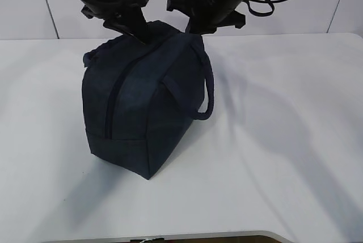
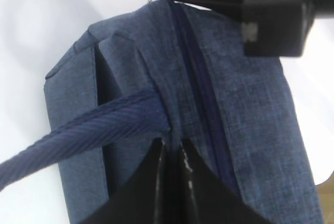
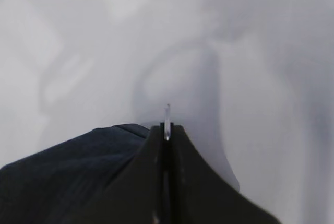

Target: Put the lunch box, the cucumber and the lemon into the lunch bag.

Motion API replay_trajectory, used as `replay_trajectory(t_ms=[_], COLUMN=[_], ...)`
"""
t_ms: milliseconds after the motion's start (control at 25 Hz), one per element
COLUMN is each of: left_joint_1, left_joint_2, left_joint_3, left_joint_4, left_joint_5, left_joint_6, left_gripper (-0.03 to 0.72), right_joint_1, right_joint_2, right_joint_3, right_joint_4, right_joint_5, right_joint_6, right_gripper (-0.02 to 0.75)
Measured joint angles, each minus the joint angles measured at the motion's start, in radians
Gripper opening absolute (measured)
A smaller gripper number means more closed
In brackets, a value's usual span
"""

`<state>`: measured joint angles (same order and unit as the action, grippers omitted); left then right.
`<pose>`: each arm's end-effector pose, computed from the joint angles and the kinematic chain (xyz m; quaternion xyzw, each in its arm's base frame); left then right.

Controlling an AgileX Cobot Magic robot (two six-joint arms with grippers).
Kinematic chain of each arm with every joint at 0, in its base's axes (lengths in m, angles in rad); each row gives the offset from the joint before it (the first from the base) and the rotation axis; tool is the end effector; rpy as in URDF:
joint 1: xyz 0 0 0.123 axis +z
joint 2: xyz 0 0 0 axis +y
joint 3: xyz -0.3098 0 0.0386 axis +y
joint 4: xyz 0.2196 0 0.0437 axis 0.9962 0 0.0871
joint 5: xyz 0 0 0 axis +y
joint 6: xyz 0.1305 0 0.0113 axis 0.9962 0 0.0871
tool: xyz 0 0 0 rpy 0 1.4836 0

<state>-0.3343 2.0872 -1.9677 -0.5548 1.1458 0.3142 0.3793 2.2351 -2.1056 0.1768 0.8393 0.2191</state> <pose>0.4143 -0.2105 0.2874 0.2417 0.9139 -0.2686 0.1849 0.4842 0.2115 0.2585 -0.0418 0.9372 0.1773 0.2974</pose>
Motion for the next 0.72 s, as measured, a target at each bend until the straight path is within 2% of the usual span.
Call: replay_trajectory(t_ms=[720], left_joint_1=[0.001], left_joint_2=[-0.002], left_joint_3=[0.0], left_joint_4=[0.01], left_joint_5=[0.052], left_joint_6=[0.004], left_gripper=[-0.01], right_joint_1=[-0.004], right_joint_2=[0.078], right_joint_3=[-0.01], right_joint_4=[0.001], right_joint_5=[-0.033], right_joint_6=[0.006], right_gripper=[0.005])
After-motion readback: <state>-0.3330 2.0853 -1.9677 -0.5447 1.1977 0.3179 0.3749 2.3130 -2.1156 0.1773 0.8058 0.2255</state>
